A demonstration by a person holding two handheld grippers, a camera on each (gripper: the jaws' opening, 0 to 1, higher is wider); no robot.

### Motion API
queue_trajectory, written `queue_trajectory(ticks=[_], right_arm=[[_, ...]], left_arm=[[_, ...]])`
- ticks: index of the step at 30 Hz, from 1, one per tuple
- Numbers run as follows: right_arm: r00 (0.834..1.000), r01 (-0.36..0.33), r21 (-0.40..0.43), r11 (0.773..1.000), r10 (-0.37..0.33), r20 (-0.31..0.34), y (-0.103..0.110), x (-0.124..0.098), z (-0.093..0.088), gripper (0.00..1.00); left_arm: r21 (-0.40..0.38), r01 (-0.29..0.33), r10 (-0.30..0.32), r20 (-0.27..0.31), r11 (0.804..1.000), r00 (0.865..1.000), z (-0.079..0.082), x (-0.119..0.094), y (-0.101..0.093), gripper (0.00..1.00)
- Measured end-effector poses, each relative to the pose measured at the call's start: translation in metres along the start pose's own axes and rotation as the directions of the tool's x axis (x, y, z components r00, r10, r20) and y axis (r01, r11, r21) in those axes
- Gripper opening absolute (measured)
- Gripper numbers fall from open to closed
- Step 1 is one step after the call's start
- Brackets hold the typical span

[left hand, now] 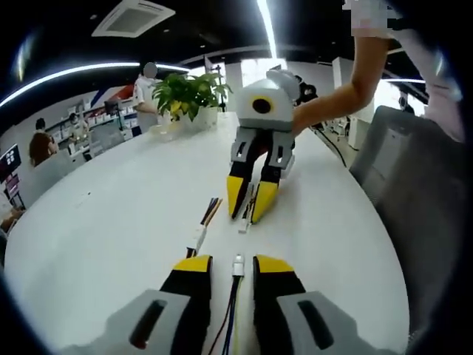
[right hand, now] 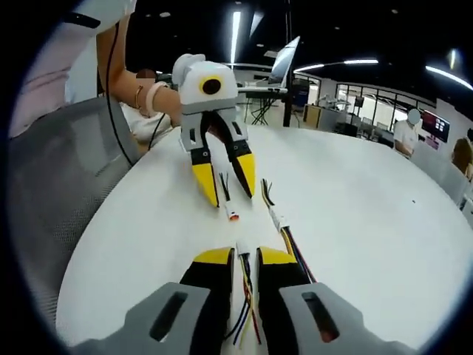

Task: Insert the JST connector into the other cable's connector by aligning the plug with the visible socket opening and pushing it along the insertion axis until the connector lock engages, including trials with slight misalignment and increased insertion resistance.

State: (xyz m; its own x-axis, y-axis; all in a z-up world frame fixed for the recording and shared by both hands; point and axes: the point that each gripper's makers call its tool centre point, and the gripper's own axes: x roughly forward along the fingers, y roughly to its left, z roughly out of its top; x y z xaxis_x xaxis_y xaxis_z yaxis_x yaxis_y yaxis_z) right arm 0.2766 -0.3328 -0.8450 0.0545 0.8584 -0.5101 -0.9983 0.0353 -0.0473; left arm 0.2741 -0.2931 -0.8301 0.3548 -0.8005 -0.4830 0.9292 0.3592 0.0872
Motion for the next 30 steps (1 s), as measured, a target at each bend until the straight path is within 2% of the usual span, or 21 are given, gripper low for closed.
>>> queue_trajectory(ticks=[12, 15, 19, 21, 25, 30], right_arm=[[1.0, -0.003, -0.014, 1.0, 0.003, -0.005, 0.004, 0.002, 0.0, 0.07], [1.0, 0.001, -0.02, 1.0, -0.001, -0.003, 0.004, 0.002, 0.001, 0.07], [1.0, 0.01, 0.002, 1.0, -0.01, -0.005, 0.003, 0.002, 0.001, 0.08], [1.0, 0.011, -0.005, 1.0, -0.011, -0.004, 0.003, 0.002, 0.002, 0.07], [1.0, 0.007, 0.001, 1.0, -0.007, 0.001, 0.002, 0.002, 0.0, 0.05], [1.0, 0.007, 0.005, 1.0, -0.007, 0.002, 0.0, 0.001, -0.001, 0.04]], left_arm=[[-0.01, 0.006, -0.006, -0.01, 1.0, 1.0, -0.002, -0.001, -0.003, 0.14], [-0.006, 0.006, -0.006, -0.01, 1.0, 1.0, -0.011, 0.003, 0.002, 0.13], [-0.01, 0.009, -0.009, -0.011, 1.0, 1.0, -0.011, 0.003, 0.001, 0.13], [-0.04, 0.017, -0.017, 0.003, 0.999, 1.0, -0.01, 0.003, 0.0, 0.13], [-0.022, 0.016, -0.016, -0.003, 1.0, 1.0, -0.011, 0.003, -0.001, 0.13], [-0.047, 0.017, -0.017, 0.004, 0.999, 1.0, -0.01, 0.003, -0.003, 0.12]])
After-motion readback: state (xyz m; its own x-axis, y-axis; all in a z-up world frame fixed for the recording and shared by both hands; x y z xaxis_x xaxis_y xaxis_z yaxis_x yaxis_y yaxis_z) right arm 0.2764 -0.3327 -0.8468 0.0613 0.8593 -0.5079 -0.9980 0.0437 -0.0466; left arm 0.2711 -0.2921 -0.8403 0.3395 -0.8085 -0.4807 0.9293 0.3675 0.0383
